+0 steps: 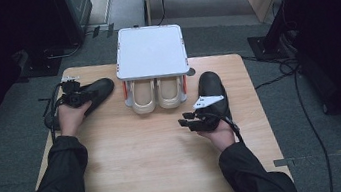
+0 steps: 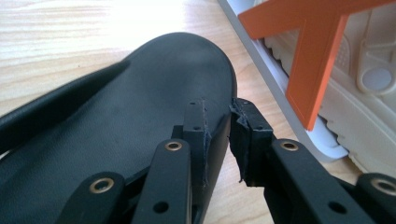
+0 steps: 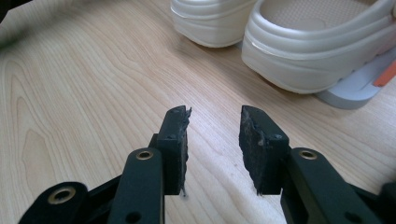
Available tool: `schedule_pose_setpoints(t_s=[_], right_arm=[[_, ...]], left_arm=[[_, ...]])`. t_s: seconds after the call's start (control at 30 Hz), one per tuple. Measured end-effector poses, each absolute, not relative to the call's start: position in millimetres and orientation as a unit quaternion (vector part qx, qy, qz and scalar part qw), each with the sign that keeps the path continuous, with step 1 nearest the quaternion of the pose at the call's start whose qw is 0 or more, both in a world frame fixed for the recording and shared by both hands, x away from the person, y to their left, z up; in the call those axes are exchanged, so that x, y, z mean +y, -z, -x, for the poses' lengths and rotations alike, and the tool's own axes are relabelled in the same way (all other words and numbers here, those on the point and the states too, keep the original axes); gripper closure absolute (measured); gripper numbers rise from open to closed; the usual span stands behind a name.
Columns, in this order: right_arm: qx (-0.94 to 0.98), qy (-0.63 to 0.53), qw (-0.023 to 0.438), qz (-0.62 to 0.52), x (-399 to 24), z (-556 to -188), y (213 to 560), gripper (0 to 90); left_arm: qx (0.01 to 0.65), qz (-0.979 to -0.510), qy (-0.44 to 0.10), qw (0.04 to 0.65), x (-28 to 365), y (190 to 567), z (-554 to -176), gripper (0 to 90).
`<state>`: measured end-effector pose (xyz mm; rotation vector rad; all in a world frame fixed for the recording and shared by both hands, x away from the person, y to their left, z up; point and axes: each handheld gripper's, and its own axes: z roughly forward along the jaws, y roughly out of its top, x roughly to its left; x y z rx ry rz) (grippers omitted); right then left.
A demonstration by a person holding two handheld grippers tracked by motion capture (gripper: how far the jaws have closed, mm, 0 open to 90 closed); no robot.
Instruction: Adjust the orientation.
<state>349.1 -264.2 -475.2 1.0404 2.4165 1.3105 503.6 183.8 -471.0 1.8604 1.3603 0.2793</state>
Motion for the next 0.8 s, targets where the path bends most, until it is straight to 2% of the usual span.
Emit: schedule_pose_setpoints(t_s=[0.33, 0.8], right_arm=[[0.815, -0.445, 0.11, -0.353, -268, -345, 474, 62.6], [0.82, -0.449, 0.106, -0.34, -261, -350, 472, 63.1]], left_arm=[[0.539, -0.74, -0.087, 0.393, 187, 476, -504, 79.9], [0.54, -0.738, -0.067, 0.4, 193, 477, -475, 80.4]])
